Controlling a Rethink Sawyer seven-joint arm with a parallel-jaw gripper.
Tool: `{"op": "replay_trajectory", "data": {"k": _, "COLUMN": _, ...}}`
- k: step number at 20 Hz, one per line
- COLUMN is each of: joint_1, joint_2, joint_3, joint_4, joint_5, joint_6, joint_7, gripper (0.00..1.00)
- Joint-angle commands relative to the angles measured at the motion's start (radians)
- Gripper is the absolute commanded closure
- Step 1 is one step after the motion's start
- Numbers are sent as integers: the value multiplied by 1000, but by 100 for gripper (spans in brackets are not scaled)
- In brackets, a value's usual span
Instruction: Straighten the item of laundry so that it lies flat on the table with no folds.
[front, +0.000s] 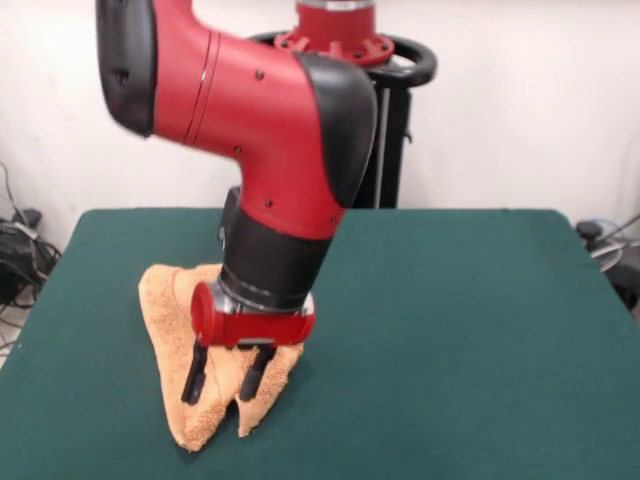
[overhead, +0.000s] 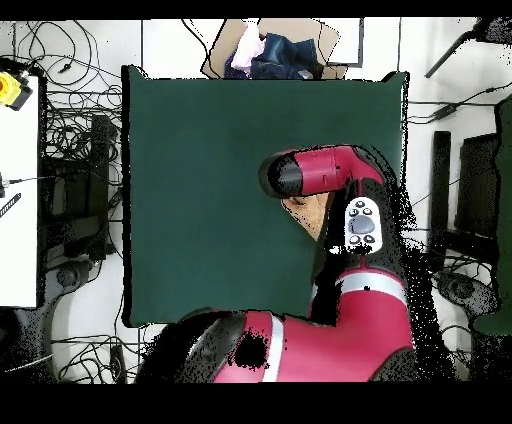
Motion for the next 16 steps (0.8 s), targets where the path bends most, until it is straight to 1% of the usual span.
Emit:
{"op": "replay_trajectory", "data": {"k": 1, "joint_1": -28, "joint_2": 109, "joint_3": 133, "joint_4": 15, "joint_5": -62, "joint_6": -97, "joint_7": -47, "gripper": 0}}
{"op": "replay_trajectory", "data": {"k": 7, "joint_1": -35, "joint_2": 139, "joint_3": 140, "joint_4": -12, "joint_5": -53, "joint_6": -99, "joint_7": -49, "gripper": 0}}
{"op": "replay_trajectory", "data": {"k": 13, "joint_1": 16, "joint_2": 142, "joint_3": 95, "joint_4": -54, "joint_5": -49, "joint_6": -24, "joint_7": -25, "gripper": 0}}
{"op": "replay_trajectory", "data": {"k": 16, "joint_1": 29, "joint_2": 156, "joint_3": 84, "joint_4": -73, "joint_5": -47, "joint_6": -25, "joint_7": -7, "gripper": 0}}
